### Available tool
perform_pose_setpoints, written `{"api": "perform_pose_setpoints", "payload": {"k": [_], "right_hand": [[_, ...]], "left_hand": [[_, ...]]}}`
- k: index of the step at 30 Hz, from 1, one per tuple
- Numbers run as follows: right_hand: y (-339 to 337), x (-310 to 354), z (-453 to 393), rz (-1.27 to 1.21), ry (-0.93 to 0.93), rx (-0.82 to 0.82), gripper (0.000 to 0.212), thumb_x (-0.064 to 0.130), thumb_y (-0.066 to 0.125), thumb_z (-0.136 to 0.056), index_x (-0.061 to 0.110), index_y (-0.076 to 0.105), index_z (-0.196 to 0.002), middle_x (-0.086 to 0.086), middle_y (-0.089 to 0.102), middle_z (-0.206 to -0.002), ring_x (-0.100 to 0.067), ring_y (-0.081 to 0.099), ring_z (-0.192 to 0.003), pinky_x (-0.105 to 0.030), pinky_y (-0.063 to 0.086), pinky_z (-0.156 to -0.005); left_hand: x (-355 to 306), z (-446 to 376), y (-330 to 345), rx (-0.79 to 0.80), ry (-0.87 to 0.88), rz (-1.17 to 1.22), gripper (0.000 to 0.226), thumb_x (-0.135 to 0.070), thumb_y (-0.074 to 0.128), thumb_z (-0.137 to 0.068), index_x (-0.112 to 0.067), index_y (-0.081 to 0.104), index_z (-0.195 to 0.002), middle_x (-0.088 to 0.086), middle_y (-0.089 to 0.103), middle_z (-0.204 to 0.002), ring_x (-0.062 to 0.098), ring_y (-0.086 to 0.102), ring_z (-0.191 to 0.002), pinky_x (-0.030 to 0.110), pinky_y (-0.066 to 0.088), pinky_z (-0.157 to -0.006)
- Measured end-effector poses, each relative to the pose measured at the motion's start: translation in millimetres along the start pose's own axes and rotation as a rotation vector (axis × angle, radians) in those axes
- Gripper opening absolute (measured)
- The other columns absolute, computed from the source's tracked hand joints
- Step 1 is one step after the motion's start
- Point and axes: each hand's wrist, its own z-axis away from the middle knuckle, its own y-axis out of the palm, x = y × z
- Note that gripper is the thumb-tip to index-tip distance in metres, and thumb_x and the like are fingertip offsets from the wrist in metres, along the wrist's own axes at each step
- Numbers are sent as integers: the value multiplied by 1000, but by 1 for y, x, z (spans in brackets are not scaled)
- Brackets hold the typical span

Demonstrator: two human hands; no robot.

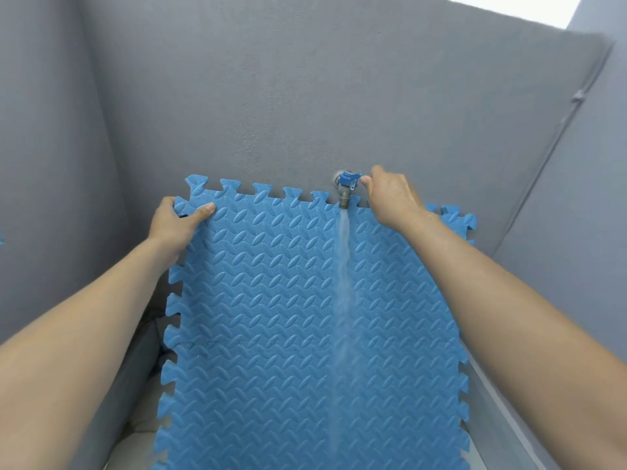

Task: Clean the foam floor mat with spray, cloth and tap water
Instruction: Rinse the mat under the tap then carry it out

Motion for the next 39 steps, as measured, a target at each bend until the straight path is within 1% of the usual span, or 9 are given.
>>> {"api": "perform_pose_setpoints", "payload": {"k": [2, 5, 12, 18, 23, 27, 31, 36, 39], "right_hand": [[1, -6, 0, -19, -66, -3, 30, 36, 27, -106, 13, 40, -93, -12, 49, -80, -30, 43, -80, -38, 33, -63], [-1, -17, -5, -39, -145, 15, 34, 36, 25, -106, 9, 41, -94, -3, 40, -69, -27, 39, -81, -37, 29, -65], [4, -35, -20, -63, -249, 34, 33, 39, 26, -105, 13, 42, -94, -5, 47, -80, -26, 42, -81, -34, 29, -69], [7, -44, -28, -84, -250, 66, 32, 45, 24, -104, 19, 36, -91, -7, 47, -79, -26, 41, -79, -36, 32, -69], [11, -49, -33, -81, -245, 75, 36, 47, 22, -103, 17, 38, -92, -9, 47, -82, -24, 42, -79, -35, 31, -69], [13, -50, -34, -75, -241, 86, 38, 49, 21, -103, 17, 38, -93, -8, 47, -84, -24, 42, -81, -35, 32, -71], [12, -48, -35, -79, -221, 97, 38, 52, 21, -102, 18, 37, -92, -7, 46, -86, -25, 42, -84, -37, 33, -73], [13, -43, -33, -69, -182, 103, 39, 53, 21, -102, 19, 38, -94, -2, 43, -82, -25, 42, -85, -39, 35, -73], [13, -39, -31, -97, -152, 97, 38, 53, 22, -102, 18, 37, -95, -6, 46, -88, -28, 45, -89, -39, 34, -74]], "left_hand": [[1, -2, 0, 2, 3, -3, 55, -42, 75, -81, -14, 50, -121, 1, 62, -111, 21, 63, -93, 37, 50, -78], [3, -4, -1, 7, 7, 12, 51, -41, 75, -81, -16, 50, -117, 0, 62, -110, 19, 64, -90, 37, 50, -78], [7, -8, -1, 23, 19, 28, 49, -41, 75, -82, -16, 50, -117, -4, 62, -102, 9, 61, -80, 28, 49, -65], [13, -15, 1, 37, 9, 41, 52, -41, 75, -82, -15, 50, -119, -2, 63, -107, 15, 64, -88, 36, 51, -78], [17, -19, 2, 49, 19, 61, 49, -39, 76, -82, -15, 49, -115, -7, 63, -98, 10, 63, -84, 28, 51, -71], [19, -23, 4, 53, 14, 71, 49, -39, 76, -81, -15, 50, -115, -7, 63, -99, 10, 64, -85, 33, 52, -77], [19, -24, 5, 47, 21, 76, 49, -38, 76, -81, -15, 50, -116, -7, 63, -100, 10, 63, -84, 31, 51, -75], [20, -24, 4, 29, 27, 79, 48, -38, 78, -80, -16, 51, -113, -2, 65, -107, 19, 66, -94, 35, 53, -81], [22, -22, 5, 10, 40, 88, 49, -39, 78, -79, -17, 51, -113, -1, 66, -108, 21, 67, -97, 36, 55, -82]]}}
